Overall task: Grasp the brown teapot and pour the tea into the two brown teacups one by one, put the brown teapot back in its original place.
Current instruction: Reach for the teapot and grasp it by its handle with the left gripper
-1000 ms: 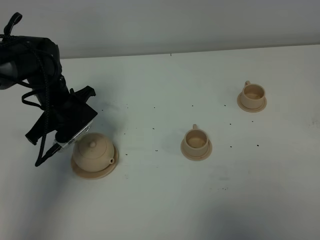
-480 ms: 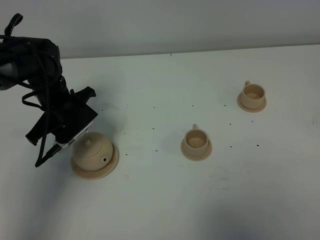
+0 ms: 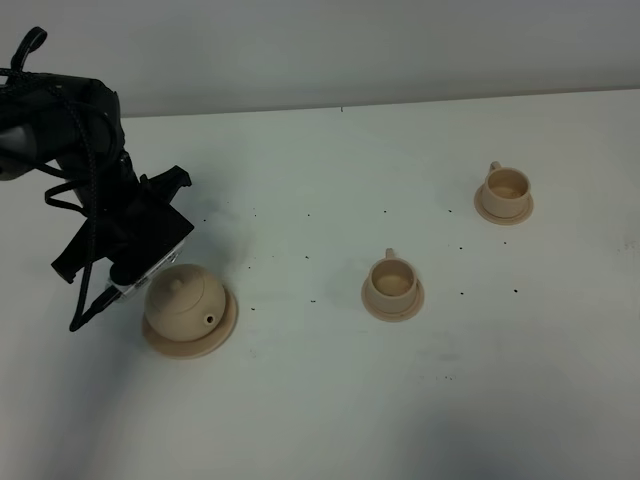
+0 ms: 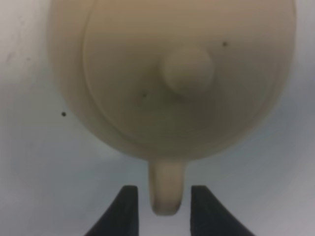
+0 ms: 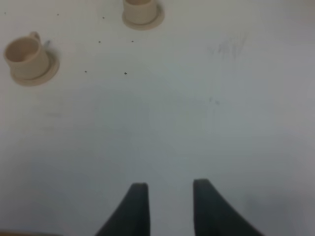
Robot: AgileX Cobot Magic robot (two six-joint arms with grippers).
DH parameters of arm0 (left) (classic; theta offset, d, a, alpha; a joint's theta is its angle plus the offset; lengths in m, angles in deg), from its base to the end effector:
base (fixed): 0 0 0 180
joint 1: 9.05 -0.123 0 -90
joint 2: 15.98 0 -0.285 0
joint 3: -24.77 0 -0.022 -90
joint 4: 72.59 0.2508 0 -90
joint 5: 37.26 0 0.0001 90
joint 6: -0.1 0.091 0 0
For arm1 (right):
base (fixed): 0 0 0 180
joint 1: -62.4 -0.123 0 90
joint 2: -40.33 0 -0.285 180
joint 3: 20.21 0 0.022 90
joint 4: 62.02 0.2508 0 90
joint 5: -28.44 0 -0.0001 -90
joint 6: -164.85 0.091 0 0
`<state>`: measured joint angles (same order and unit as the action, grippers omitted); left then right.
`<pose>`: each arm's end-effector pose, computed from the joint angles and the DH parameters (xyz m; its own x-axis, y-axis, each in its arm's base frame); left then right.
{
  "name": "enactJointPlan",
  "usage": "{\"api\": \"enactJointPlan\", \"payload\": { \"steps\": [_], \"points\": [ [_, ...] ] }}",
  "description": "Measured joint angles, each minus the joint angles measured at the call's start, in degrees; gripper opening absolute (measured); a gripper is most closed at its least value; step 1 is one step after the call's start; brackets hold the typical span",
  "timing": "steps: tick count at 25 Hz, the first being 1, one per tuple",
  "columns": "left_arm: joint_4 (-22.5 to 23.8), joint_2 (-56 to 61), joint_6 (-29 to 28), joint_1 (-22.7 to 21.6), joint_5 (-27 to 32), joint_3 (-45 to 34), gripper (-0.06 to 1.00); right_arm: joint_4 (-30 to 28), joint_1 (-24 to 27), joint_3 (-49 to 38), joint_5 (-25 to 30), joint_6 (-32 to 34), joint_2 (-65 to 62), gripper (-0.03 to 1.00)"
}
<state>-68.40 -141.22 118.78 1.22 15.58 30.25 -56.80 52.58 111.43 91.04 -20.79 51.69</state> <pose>0.3993 -0.0670 0.1603 0.6514 0.7497 0.1168 0.7460 -0.6609 0.0813 0.0015 0.0077 0.2761 -0.5112 -0.1455 -0.8471 -0.2666 0.9638 -0.0047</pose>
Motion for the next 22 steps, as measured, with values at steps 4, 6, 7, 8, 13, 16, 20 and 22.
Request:
{"api": "enactJointPlan", "payload": {
  "steps": [4, 6, 7, 8, 13, 16, 20, 22],
  "points": [
    [0.0, 0.0, 0.4, 0.1, -0.4, 0.0, 0.27, 0.0, 0.0, 0.0, 0.0, 0.0, 0.0, 0.24],
    [0.0, 0.0, 0.4, 0.2, -0.4, 0.0, 0.27, 0.0, 0.0, 0.0, 0.0, 0.0, 0.0, 0.24],
    [0.0, 0.0, 0.5, 0.3, -0.4, 0.0, 0.27, 0.0, 0.0, 0.0, 0.0, 0.0, 0.0, 0.24],
    [-0.1, 0.0, 0.5, 0.5, -0.4, 0.0, 0.27, 0.0, 0.0, 0.0, 0.0, 0.0, 0.0, 0.24],
    [-0.1, 0.0, 0.5, 1.2, -0.3, 0.0, 0.27, 0.0, 0.0, 0.0, 0.0, 0.0, 0.0, 0.24],
    [0.1, 0.0, 0.5, 1.6, -0.3, 0.0, 0.27, 0.0, 0.0, 0.0, 0.0, 0.0, 0.0, 0.24],
    [0.8, 0.0, 0.6, 2.1, -0.3, 0.0, 0.27, 0.0, 0.0, 0.0, 0.0, 0.0, 0.0, 0.24],
    [1.6, 0.0, 0.6, 2.5, -0.3, 0.0, 0.27, 0.0, 0.0, 0.0, 0.0, 0.0, 0.0, 0.24]
  ]
}}
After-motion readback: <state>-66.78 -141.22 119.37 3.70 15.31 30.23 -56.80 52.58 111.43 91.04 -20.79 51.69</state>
